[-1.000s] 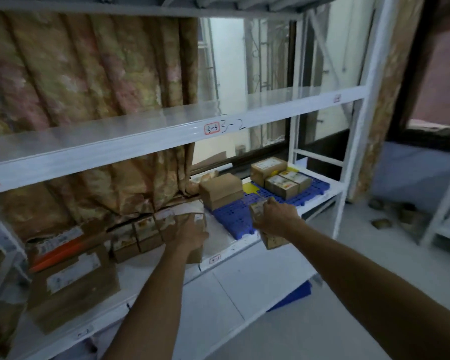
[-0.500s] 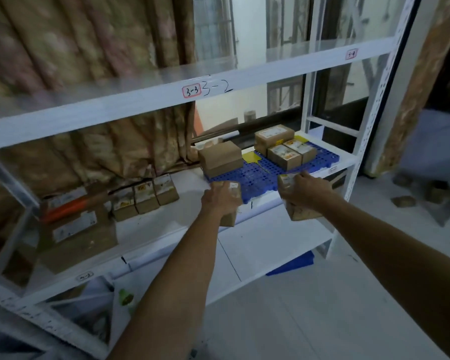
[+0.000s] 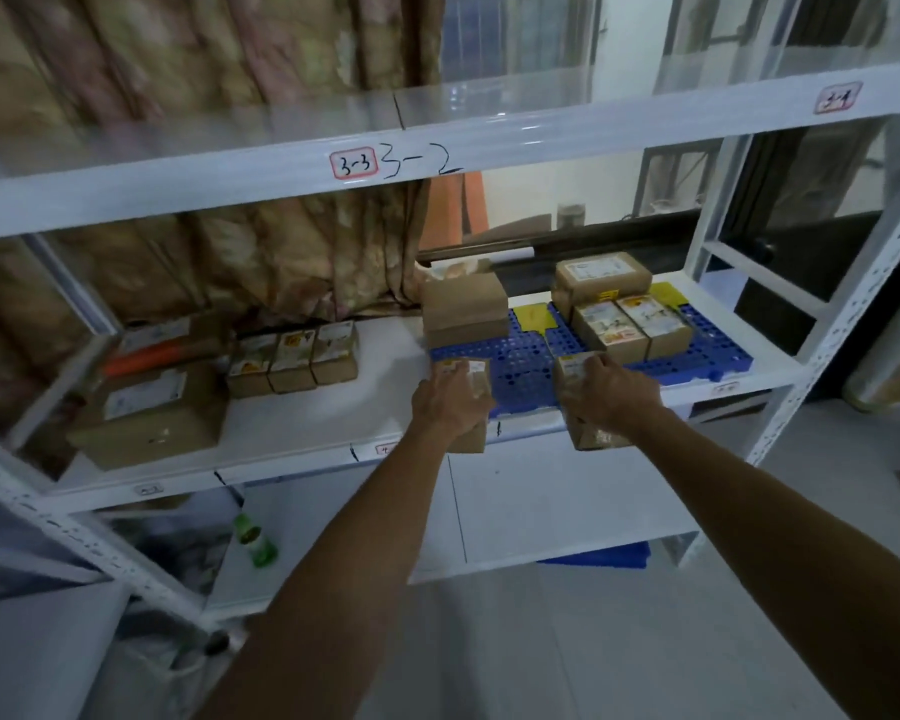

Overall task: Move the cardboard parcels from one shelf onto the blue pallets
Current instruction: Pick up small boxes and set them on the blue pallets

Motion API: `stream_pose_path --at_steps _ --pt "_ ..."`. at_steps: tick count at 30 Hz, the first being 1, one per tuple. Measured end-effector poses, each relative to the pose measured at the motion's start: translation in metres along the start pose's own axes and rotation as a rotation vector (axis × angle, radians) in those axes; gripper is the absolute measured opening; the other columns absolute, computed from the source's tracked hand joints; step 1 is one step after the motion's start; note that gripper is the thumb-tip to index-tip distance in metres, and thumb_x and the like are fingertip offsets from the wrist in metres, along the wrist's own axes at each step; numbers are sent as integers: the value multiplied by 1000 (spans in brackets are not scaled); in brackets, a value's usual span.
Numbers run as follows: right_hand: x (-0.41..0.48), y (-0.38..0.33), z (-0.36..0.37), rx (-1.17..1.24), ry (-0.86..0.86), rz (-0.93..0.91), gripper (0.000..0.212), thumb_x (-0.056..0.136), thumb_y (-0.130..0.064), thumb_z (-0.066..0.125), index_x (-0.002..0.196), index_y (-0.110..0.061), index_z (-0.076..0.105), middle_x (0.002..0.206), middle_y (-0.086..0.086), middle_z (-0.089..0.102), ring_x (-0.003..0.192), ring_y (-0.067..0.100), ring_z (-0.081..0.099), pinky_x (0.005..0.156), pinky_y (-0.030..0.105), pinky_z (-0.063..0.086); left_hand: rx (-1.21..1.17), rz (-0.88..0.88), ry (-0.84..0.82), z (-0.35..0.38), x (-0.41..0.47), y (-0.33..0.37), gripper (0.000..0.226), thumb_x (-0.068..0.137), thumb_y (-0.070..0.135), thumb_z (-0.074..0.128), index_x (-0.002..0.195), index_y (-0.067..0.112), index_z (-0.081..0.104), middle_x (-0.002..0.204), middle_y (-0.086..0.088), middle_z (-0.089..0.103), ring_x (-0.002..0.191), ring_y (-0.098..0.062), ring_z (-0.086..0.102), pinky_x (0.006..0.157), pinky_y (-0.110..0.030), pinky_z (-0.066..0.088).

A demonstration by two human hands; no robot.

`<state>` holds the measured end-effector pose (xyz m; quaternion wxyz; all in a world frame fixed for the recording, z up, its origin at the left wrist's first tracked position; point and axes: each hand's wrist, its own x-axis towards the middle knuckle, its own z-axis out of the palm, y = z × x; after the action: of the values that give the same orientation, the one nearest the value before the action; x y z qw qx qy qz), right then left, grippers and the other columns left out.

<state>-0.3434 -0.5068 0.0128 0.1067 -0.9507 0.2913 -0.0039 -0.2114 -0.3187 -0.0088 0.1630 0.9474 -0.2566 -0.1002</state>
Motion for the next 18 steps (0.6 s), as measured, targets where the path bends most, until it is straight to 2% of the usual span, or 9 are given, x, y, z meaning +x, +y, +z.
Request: stream_pose_path --at_steps 5,10,14,18 --pt "43 -6 13 -34 -3 -94 58 93 -55 49 136 -17 39 145 7 37 121 36 52 85 44 42 31 -67 35 9 45 -8 76 91 63 52 156 27 31 158 -8 29 132 -38 46 106 -43 40" --pt "85 -8 25 -67 21 -163 61 90 -61 49 134 -21 38 145 5 35 119 35 53 90 46 44 -24 -94 99 19 84 -18 73 89 60 58 150 25 38 152 -10 34 125 -40 50 101 -43 42" --pt "115 -16 31 -42 20 -182 61 89 -62 50 133 -22 38 144 4 35 117 34 54 91 48 47 -39 -131 105 28 105 -31 74 88 58 61 150 24 36 153 -9 29 123 -40 48 99 -43 43" --pt "134 -26 42 -72 12 -194 61 90 -63 50 133 -21 39 144 5 35 111 34 58 84 43 47 -40 -162 90 36 125 -36 79 89 59 61 152 22 32 154 -12 25 123 -41 46 100 -44 42"
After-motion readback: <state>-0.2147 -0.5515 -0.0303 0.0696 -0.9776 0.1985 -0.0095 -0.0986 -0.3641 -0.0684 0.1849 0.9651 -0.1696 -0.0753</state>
